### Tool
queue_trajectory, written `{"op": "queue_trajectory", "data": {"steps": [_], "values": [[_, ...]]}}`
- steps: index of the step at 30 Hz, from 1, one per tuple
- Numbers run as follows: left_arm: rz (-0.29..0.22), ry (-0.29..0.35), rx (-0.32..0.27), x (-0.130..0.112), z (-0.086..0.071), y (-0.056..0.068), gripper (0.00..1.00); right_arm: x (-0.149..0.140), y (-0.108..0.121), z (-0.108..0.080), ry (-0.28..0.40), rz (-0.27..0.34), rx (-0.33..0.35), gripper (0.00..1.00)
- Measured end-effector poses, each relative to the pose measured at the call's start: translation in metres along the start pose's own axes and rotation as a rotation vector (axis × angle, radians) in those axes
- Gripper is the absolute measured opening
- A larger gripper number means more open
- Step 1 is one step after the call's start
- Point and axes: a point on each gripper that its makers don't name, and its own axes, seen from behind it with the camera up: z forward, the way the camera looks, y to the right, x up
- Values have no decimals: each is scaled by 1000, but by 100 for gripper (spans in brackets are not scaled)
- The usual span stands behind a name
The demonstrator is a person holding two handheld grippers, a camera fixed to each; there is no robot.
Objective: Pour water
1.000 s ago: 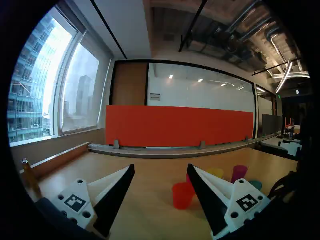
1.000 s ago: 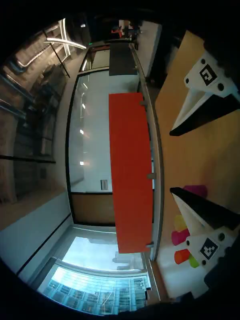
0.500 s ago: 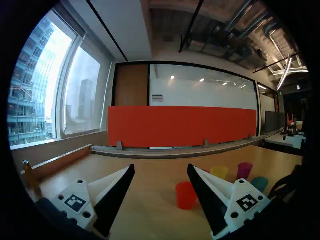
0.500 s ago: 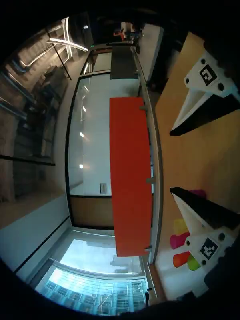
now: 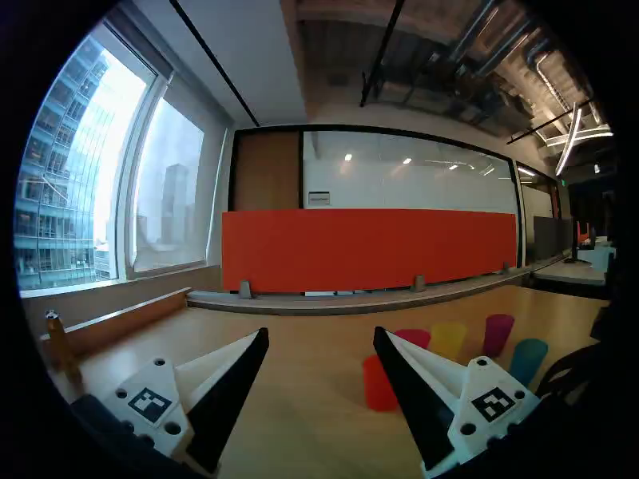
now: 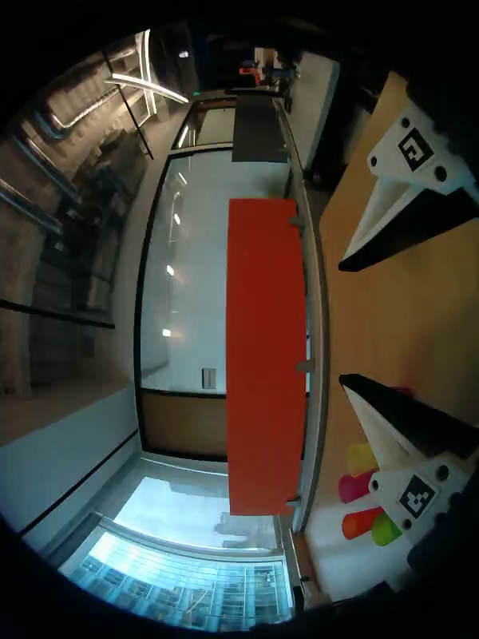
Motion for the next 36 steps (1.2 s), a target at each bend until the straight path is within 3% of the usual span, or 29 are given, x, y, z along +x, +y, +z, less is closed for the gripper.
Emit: {"op": "queue_trajectory", "data": {"steps": [17, 36], "values": [[18, 2, 31, -22, 1, -22, 98, 10, -12, 3, 24, 13, 12, 99], [1, -27, 26, -46, 8, -26, 97, 12, -22, 9, 22, -10, 19, 99]]}}
